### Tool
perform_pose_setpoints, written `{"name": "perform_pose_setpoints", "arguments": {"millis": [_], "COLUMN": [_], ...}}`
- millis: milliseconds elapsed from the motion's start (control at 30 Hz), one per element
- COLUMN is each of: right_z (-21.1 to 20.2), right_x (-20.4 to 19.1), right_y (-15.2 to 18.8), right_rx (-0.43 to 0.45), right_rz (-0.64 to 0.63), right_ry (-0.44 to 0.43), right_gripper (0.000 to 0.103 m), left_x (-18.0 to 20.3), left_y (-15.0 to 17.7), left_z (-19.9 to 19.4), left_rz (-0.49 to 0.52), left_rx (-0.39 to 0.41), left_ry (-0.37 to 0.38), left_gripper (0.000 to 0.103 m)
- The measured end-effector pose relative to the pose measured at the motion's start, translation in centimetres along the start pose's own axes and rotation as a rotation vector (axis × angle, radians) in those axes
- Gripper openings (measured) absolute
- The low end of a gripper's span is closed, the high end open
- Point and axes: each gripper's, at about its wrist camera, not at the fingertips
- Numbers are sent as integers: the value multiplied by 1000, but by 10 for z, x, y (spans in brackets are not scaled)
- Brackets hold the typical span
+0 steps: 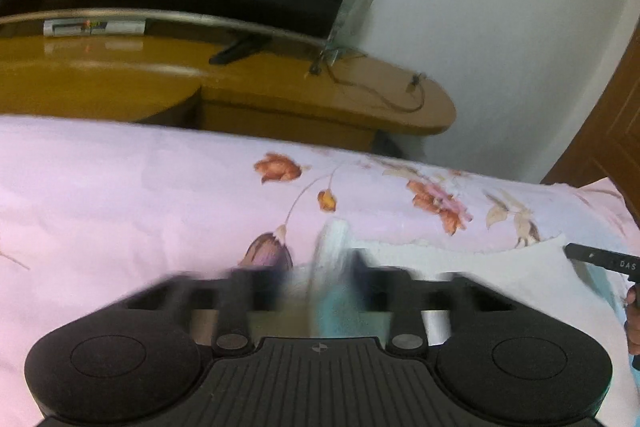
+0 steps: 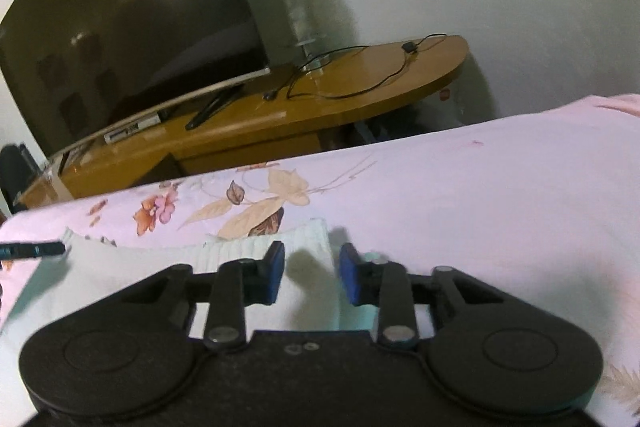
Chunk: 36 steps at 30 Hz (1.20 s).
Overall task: Fold small clothes
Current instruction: 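Open both grippers and press the folded sweater flat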
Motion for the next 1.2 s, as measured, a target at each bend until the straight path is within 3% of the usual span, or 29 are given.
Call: {"name": "perform_pose_setpoints", "arguments": {"millis": [100,200,267,300,400,433,467,500,533,567,633,700,767,800,900,967,1067,1200], "right_z": [1,-12,-17,-14,7,8,7,4,-3,-14,-31,-22,-6,2,20,27,17,-5], "right_x": [-5,-4,-4,-4,-5,-8,-11,-12,-15,-20,-34,-59,-92,-107,-128,-127,-106,-49], "right_y": [3,6,6,6,11,13,12,11,9,8,6,7,14,18,25,28,26,26], "right_rx": [7,62,88,79,9,16,12,12,31,71,108,38,-2,-24,-60,-90,-88,-72], "right_rz": [-30,-17,-28,-37,-58,-71,-68,-56,-60,-83,-128,-166,-235,-256,-254,-255,-261,-226], "right_ry": [29,40,47,59,109,121,129,133,147,153,59,-60,-87,-98,-88,-68,-16,131], "right_gripper": [6,4,4,4,5,5,7,15,22,32,33,31,31,30,32,33,34,36], "left_x": [-3,-5,-7,-7,-3,-5,-7,-9,-6,0,25,63,105,116,119,109,88,59], "left_y": [4,9,11,13,17,16,16,17,19,20,21,23,30,35,44,53,57,63], "left_z": [-6,-19,-15,-8,-6,-9,-15,-24,-39,-49,-58,-53,-38,-30,-11,-13,-27,-43], "left_rz": [-25,-30,-29,-24,9,-13,-25,-31,-14,11,47,125,220,222,160,155,171,169], "left_rx": [36,100,83,51,65,65,75,97,144,191,198,177,125,106,50,68,84,99], "left_ry": [1,-6,-27,-51,-69,-61,-75,-116,-165,-171,-86,-41,-21,-33,-75,-118,-161,-191], "left_gripper": [4,3,3,3,4,8,22,49,62,68,68,68,68,68,68,68,68,68]}}
Point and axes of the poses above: each gripper's, at about its wrist camera, not at the fingertips, and z roughly the way its jaws point, x to its right, y to its underside, and after that the axes turned 2 degrees about -y, right-handed
